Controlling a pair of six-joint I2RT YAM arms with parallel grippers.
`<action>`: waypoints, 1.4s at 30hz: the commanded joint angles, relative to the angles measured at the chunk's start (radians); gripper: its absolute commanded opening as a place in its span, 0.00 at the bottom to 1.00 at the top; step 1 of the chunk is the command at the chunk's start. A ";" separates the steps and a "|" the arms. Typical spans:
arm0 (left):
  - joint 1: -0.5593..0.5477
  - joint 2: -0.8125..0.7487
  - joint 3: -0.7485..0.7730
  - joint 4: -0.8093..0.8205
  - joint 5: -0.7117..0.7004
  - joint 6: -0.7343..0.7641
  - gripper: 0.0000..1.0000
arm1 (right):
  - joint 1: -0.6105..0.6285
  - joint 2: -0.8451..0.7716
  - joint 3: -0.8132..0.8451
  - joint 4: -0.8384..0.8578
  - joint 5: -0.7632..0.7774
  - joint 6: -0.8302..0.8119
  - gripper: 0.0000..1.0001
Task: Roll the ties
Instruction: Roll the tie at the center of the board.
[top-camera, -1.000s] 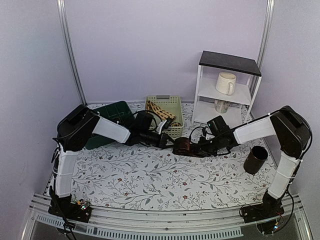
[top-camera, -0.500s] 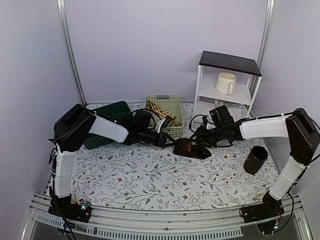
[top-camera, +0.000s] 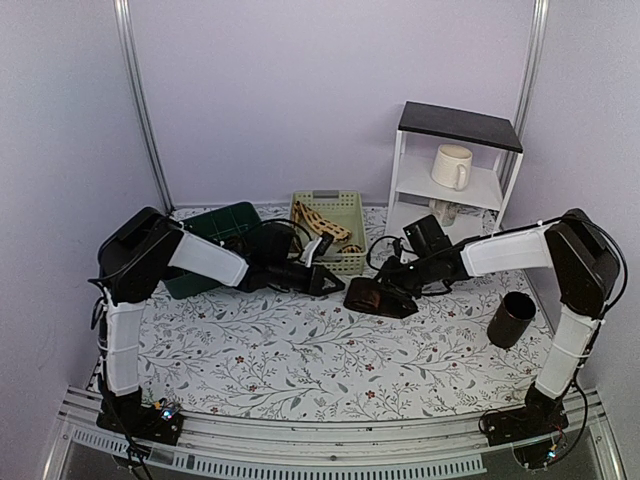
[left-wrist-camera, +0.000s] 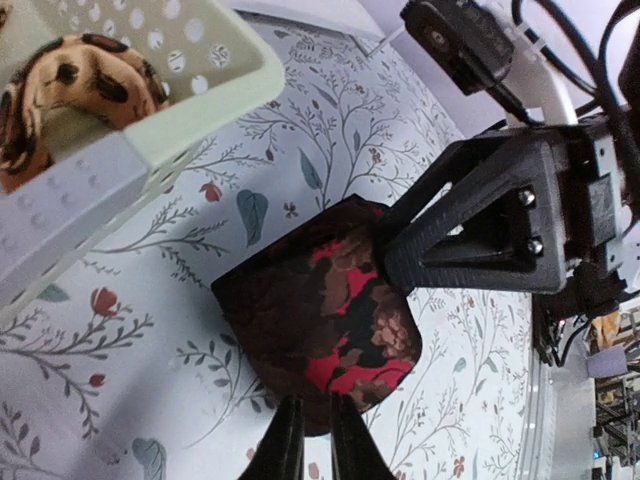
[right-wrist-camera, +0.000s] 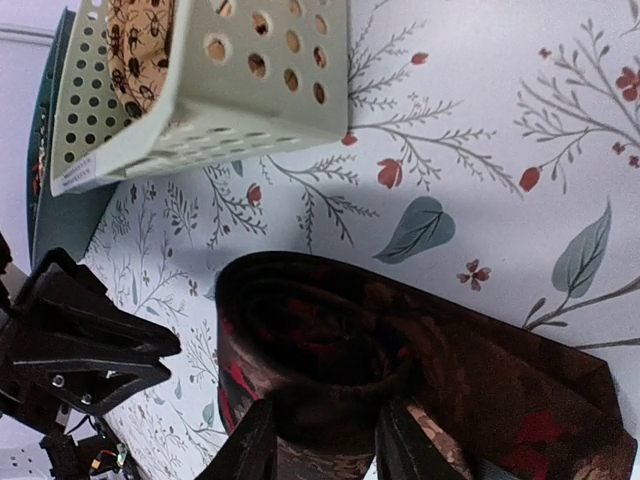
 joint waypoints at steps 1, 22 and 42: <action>0.018 -0.082 -0.054 0.008 -0.039 0.003 0.11 | 0.027 0.058 0.007 0.027 -0.043 -0.028 0.34; 0.081 -0.256 -0.378 -0.053 -0.169 0.004 0.02 | 0.167 0.210 0.154 0.077 -0.105 -0.021 0.30; 0.082 -0.187 -0.342 0.057 -0.007 -0.055 0.00 | 0.170 0.198 0.153 0.027 -0.034 -0.062 0.30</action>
